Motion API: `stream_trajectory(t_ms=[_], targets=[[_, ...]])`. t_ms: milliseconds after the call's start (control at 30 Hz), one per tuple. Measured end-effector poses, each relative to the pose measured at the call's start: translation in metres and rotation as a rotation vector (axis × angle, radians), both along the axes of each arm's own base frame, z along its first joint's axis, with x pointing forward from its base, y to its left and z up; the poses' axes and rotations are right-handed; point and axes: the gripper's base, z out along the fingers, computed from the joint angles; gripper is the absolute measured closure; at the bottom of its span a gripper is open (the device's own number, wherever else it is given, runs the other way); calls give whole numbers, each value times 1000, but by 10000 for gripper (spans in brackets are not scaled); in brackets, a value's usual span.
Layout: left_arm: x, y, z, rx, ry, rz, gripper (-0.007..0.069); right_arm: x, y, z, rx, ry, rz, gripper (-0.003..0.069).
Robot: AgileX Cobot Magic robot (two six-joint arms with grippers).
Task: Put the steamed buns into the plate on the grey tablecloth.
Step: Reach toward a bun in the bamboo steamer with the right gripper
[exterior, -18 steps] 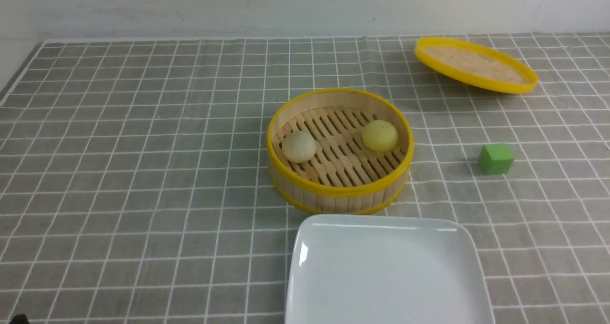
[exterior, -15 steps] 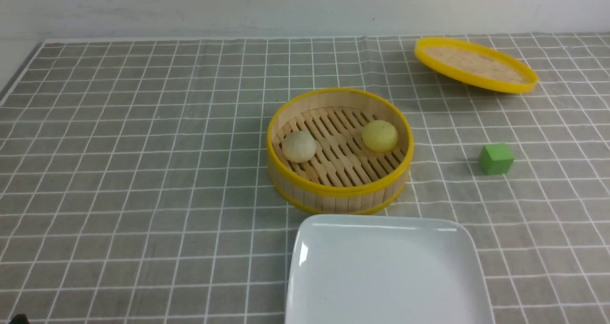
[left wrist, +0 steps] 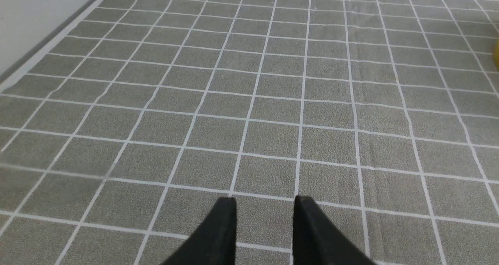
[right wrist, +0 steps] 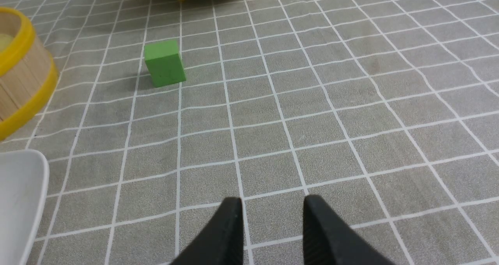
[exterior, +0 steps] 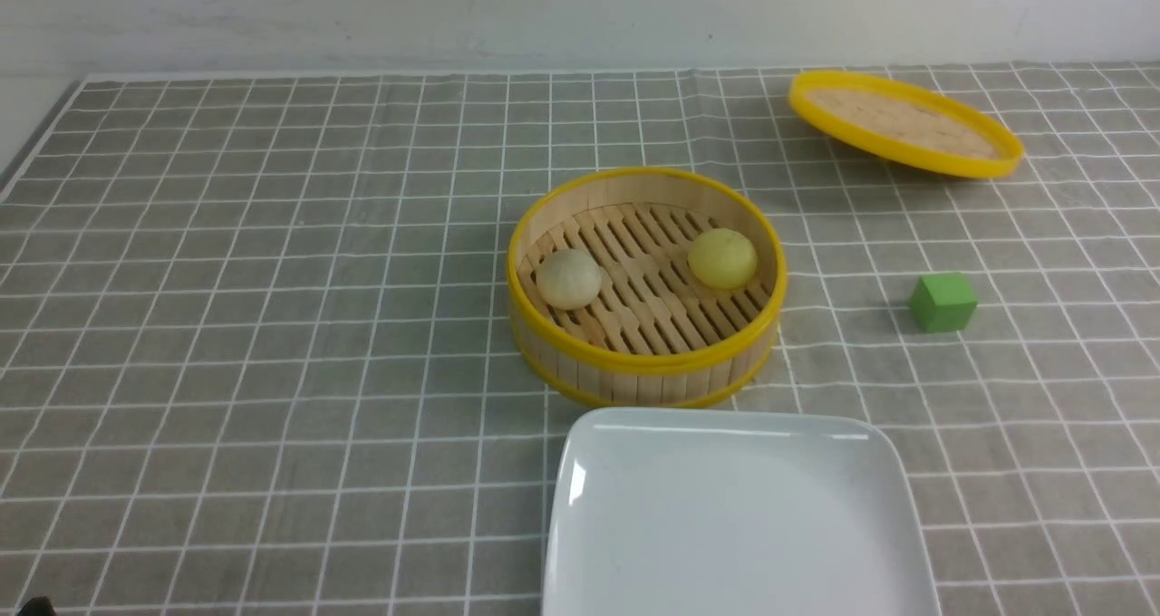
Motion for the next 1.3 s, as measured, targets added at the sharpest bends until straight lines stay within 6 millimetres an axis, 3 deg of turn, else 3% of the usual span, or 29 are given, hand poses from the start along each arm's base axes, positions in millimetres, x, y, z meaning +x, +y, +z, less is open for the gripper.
stream_trajectory(t_ms=[900, 1033, 1100, 1167, 1300], targets=[[0, 1, 0, 0, -1, 12, 384, 0, 0, 1, 21, -12, -1, 421], [0, -5, 0, -369, -23, 50, 384, 1, 6, 1, 285, -48, -18, 419], [1, -13, 1, -774, -25, 93, 384, 2, 10, 3, 560, -71, -41, 419], [0, -17, 1, -1031, -11, 124, 384, 2, 13, 3, 706, -71, -53, 419], [0, -21, 3, -1266, 3, 157, 384, 2, 15, 5, 827, -78, -58, 419]])
